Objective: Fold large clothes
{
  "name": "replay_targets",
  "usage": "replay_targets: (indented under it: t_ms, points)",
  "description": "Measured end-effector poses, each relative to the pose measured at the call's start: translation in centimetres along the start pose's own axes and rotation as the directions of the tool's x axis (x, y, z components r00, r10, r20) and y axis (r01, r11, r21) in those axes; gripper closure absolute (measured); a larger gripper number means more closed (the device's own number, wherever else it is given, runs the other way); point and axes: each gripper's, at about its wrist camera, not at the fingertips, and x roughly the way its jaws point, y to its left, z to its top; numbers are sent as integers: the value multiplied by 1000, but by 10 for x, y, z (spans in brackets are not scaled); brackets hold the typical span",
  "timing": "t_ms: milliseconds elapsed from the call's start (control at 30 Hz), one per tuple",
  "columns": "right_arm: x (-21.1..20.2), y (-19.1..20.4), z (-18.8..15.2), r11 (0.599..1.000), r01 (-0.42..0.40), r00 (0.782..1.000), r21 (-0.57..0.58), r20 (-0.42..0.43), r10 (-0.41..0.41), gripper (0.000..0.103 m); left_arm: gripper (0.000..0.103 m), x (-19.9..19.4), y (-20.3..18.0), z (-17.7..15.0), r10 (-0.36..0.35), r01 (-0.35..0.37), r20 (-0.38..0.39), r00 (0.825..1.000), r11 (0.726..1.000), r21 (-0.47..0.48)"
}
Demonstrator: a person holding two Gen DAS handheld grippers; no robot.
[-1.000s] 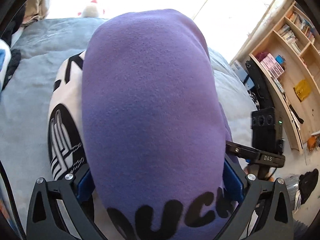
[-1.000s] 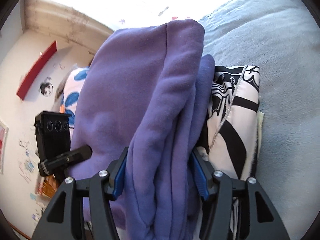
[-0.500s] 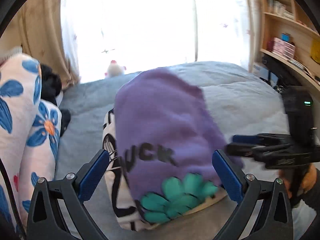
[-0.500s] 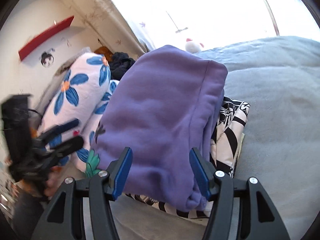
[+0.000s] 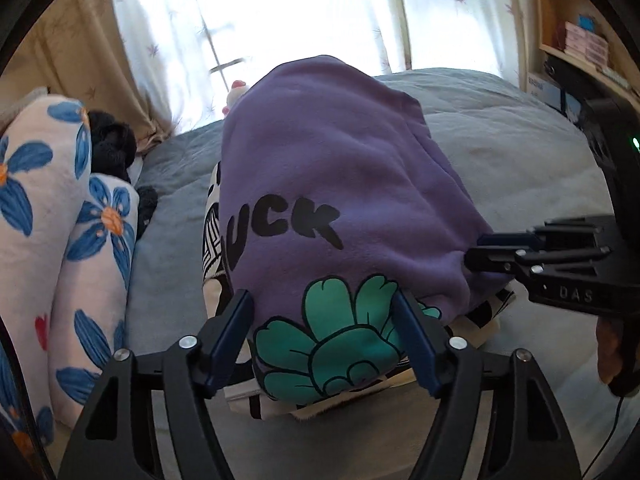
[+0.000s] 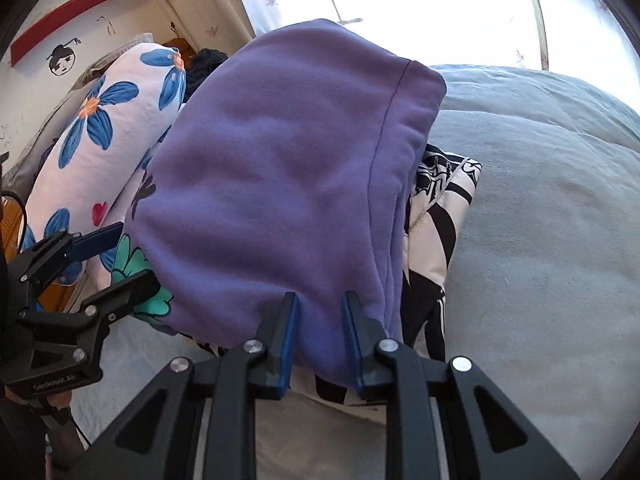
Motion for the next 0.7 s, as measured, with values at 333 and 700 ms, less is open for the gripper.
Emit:
replay_targets:
  t_ms: [333,700]
  points:
    - [-80,11,-26,1000,-31,999,-2,-29,31,79,29,-54,3,-19,8,-11,-22,1000,987,-160]
    - [-233,38,-85,998,8,1000,-65,7,-7,79,19,-199,-55,-53,-27,44,77,997,970,-238]
